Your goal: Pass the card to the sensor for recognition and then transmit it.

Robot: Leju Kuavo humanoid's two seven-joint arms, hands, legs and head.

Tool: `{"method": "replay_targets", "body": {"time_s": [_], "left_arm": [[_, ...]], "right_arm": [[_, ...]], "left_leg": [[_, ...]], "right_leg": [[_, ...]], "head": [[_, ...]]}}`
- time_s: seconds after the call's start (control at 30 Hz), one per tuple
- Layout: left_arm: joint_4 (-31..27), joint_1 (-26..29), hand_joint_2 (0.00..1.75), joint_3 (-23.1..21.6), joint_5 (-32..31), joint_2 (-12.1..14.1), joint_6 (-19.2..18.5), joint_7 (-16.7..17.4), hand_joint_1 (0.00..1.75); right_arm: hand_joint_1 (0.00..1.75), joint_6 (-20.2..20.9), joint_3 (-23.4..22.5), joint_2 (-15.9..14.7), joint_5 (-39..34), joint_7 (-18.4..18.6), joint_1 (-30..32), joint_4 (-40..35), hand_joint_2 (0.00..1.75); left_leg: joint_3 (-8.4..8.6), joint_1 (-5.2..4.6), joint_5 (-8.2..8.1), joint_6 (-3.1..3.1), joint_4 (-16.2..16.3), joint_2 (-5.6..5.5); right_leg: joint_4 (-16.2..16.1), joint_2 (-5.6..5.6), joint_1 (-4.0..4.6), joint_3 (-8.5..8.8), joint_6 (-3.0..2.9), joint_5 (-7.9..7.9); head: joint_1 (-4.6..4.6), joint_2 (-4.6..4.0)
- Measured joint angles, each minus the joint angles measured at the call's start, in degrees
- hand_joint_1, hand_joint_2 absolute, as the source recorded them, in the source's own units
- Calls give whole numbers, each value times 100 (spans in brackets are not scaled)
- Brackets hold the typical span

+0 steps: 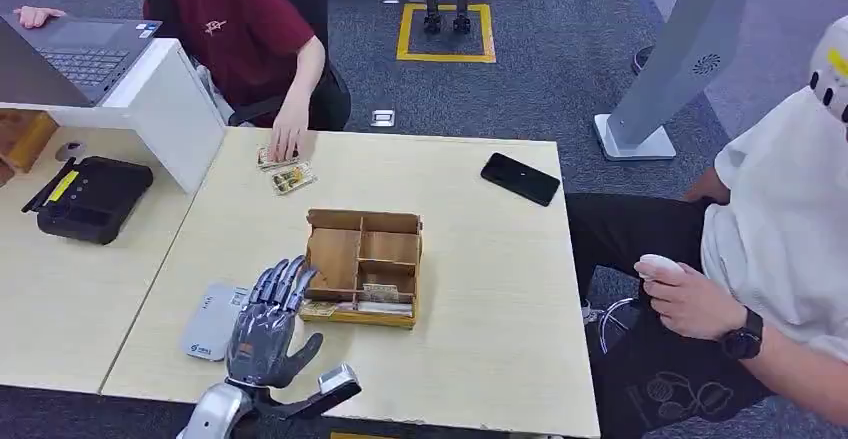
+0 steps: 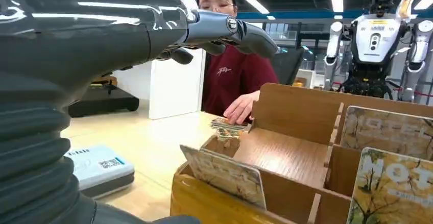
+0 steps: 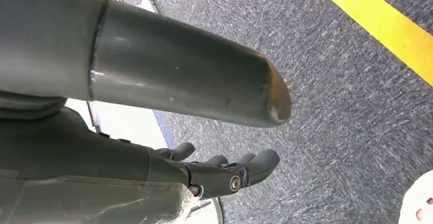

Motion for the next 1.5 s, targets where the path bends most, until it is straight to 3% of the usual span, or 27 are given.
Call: {"method": "replay_targets", "body": {"time_s": [1.23, 1.27, 1.3, 1.5], "left_arm": [[437, -128, 175, 6, 151, -197, 4, -83, 0], [444, -127, 175, 7, 144, -197, 4, -83, 52], [446, -127, 175, 7, 144, -197, 4, -81, 175], [500, -131, 175, 13, 127, -197, -11, -83, 175]], "right_arm": [[0, 22, -9, 26, 107, -2, -37, -9, 0], [0, 22, -9, 26, 107, -2, -37, -9, 0], [0, 22, -9, 26, 107, -2, -37, -9, 0], [0, 22, -11, 28, 107, -2, -37, -9, 0]], "left_leg": [[0, 0, 0, 0, 0, 0], [0, 0, 0, 0, 0, 0], [0, 0, 0, 0, 0, 0], [0, 0, 0, 0, 0, 0]], "right_leg": [[0, 0, 0, 0, 0, 0], [0, 0, 0, 0, 0, 0], [0, 1, 0, 0, 0, 0], [0, 0, 0, 0, 0, 0]], "head": [[0, 0], [0, 0], [0, 0], [0, 0]]}}
